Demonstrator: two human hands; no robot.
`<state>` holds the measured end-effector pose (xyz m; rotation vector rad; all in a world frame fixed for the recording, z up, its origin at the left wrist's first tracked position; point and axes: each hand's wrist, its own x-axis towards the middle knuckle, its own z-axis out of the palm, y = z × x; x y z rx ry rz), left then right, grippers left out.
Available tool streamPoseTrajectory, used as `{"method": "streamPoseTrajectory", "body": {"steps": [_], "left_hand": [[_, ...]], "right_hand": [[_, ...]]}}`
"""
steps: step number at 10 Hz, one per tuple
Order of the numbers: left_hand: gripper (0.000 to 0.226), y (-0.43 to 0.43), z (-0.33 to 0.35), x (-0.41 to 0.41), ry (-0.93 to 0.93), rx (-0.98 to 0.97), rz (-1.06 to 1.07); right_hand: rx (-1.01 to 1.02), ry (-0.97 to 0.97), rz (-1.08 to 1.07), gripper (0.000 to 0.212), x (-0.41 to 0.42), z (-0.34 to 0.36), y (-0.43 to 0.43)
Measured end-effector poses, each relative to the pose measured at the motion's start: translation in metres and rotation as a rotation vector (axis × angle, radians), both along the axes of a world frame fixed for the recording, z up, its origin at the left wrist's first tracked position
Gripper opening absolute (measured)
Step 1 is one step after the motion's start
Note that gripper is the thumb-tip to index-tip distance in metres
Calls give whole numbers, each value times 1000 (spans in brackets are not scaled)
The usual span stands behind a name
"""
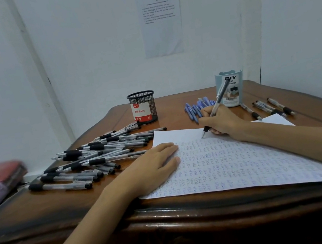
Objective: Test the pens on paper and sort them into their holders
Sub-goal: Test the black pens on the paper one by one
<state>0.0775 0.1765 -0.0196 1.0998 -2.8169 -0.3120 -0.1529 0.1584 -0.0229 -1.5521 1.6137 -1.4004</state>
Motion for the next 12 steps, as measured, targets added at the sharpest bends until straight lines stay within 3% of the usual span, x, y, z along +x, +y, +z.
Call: {"method": "streamPoseTrajectory", "body": {"steps": [5,6,7,8,10,12], "left_hand": [[51,0,1,-1,-7,3,-2],[52,-1,0,-1,-5,1,-1],[52,-1,0,0,-2,1,-1],[51,0,0,0,6,2,-4],[52,0,0,0,-1,-1,-2],[51,0,-1,0,9,-3,-2]], "right_hand": [[-80,32,-2,37,2,1,4],[-157,-84,51,39,4,3,7],[-96,-106,52,45,7,9,8],[-83,-149,67,20,4,17,12],[-7,-309,122,36,-2,17,14],[39,-249,118,26,5,15,21]]}}
